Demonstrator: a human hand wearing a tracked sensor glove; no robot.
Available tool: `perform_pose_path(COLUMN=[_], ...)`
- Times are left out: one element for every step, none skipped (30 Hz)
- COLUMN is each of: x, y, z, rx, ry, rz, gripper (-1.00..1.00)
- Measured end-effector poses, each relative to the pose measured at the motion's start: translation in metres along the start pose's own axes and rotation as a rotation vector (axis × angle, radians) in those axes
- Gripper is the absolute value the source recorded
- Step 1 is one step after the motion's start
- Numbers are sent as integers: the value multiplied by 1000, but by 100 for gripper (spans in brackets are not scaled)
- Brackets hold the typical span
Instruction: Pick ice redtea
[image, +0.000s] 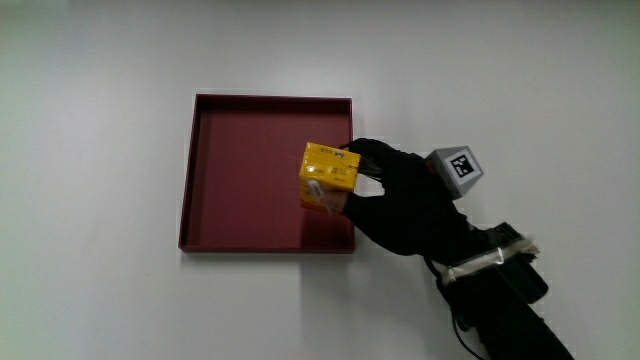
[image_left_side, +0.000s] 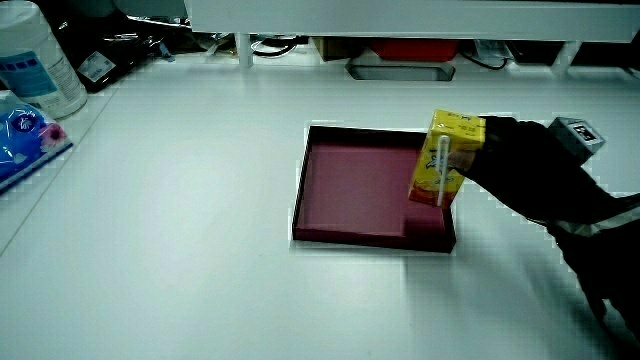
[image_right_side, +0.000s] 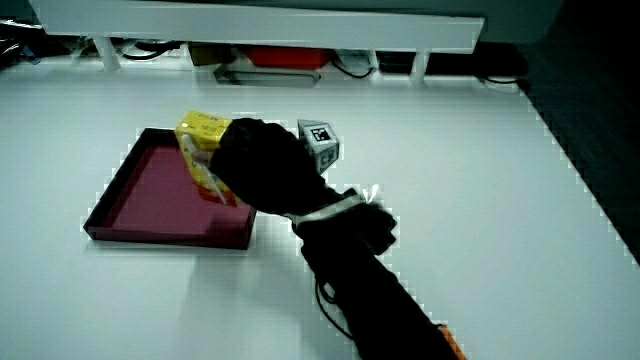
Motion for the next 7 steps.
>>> perform_pose_path(x=[-3,-6,-9,-14,-15,-21,-17], y=[-3,-7,-12,-15,-20,-24,-28], z=[3,6,9,10,14,14,21], rx=[-6,-1,-3,-4,-5,-13,-9], ry=[-20,-29,-50,-44,-76,-67,-105], rz=[0,7,6,20,19,26,25], gripper=[100,100,100,100,100,100,100])
